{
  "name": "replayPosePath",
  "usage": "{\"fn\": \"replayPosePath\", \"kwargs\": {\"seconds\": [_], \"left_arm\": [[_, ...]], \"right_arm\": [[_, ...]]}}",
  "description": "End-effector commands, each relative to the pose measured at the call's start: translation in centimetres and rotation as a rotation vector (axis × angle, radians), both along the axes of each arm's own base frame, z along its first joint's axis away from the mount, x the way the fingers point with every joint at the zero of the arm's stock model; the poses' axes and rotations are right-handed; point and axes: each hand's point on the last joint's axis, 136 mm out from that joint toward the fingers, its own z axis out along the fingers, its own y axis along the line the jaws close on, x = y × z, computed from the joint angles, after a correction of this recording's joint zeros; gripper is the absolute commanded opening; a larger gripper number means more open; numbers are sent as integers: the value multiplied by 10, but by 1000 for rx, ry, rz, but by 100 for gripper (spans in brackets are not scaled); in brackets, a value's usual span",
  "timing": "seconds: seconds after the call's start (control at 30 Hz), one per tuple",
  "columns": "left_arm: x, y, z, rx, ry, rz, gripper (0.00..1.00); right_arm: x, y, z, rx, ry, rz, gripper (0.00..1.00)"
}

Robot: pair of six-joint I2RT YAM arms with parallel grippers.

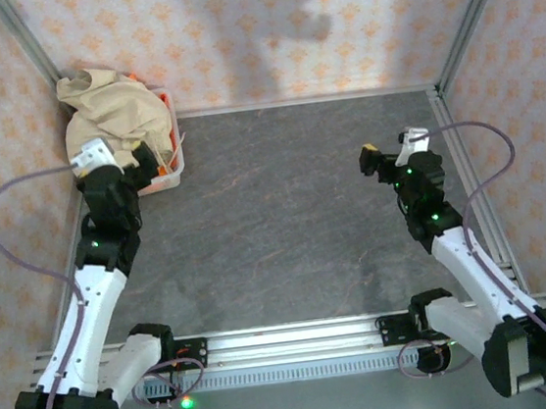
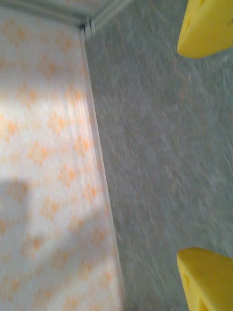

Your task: Fold and stack the shorts

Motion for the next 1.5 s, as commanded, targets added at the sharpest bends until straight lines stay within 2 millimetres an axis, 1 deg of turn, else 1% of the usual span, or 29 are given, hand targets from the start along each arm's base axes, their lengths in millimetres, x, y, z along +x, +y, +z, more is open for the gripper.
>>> {"fn": "replayPosePath", "kwargs": {"seconds": [0.0, 0.03, 0.1, 0.13, 0.17, 0.27, 0.4, 0.5, 0.53, 0.6, 0.7, 0.73, 0.8, 0.87, 0.97, 1.0, 1.03, 1.07, 1.1, 1.17, 1.2, 1.27, 1.33, 1.43, 1.47], "left_arm": [[-5, 4, -22, 8, 252, 33, 100], [0, 4, -16, 22, 266, 33, 100], [17, 7, -14, 36, 299, 50, 100], [28, 7, -16, 32, 322, 49, 100], [38, 7, -19, 23, 344, 45, 100], [74, 5, -37, -7, 439, 37, 100], [130, 3, -72, -56, 545, 26, 100], [165, 4, -104, -112, 621, 22, 100], [176, 4, -120, -130, 653, 25, 100], [191, 6, -142, -147, 702, 39, 100], [204, 11, -168, -173, 750, 74, 99], [208, 13, -178, -186, 761, 79, 97], [213, 15, -189, -230, 768, 88, 94], [218, 15, -200, -277, 770, 86, 82], [223, 16, -210, -328, 767, 83, 53], [223, 15, -208, -337, 765, 80, 40], [224, 14, -202, -343, 756, 74, 29], [224, 13, -194, -345, 737, 65, 20], [225, 12, -181, -347, 710, 55, 14], [223, 11, -147, -339, 641, 36, 3], [221, 11, -124, -332, 596, 24, 0], [214, 10, -78, -320, 506, 1, 0], [203, 6, -28, -317, 407, -37, 0], [184, -10, 39, -325, 264, -123, 0], [174, -18, 65, -319, 212, -154, 0]], "right_arm": [[-22, 36, -1, -18, 90, 141, 99], [-25, 44, 2, -38, 91, 162, 99], [-27, 52, 5, -78, 94, 175, 99], [-26, 55, 3, -102, 104, 180, 99], [-26, 59, 1, -119, 113, 187, 99], [-24, 73, -8, -156, 148, 219, 99], [-28, 98, -14, -188, 170, 278, 99], [-35, 111, -13, -207, 165, 306, 99], [-37, 114, -13, -206, 167, 313, 99], [-40, 114, -14, -207, 174, 314, 99], [-45, 111, -16, -215, 181, 312, 99], [-47, 110, -16, -216, 181, 311, 99], [-50, 108, -16, -216, 180, 312, 99], [-52, 107, -17, -214, 183, 317, 99], [-54, 108, -20, -216, 191, 324, 99], [-54, 108, -21, -217, 195, 325, 99], [-54, 108, -20, -218, 196, 326, 99], [-54, 108, -19, -216, 195, 327, 99], [-54, 108, -18, -214, 192, 327, 99], [-53, 107, -14, -218, 185, 324, 99], [-53, 107, -13, -225, 184, 322, 99], [-52, 106, -9, -234, 180, 318, 99], [-52, 105, -3, -239, 173, 317, 99], [-50, 102, 8, -226, 159, 313, 99], [-49, 100, 11, -219, 158, 310, 99]]}}
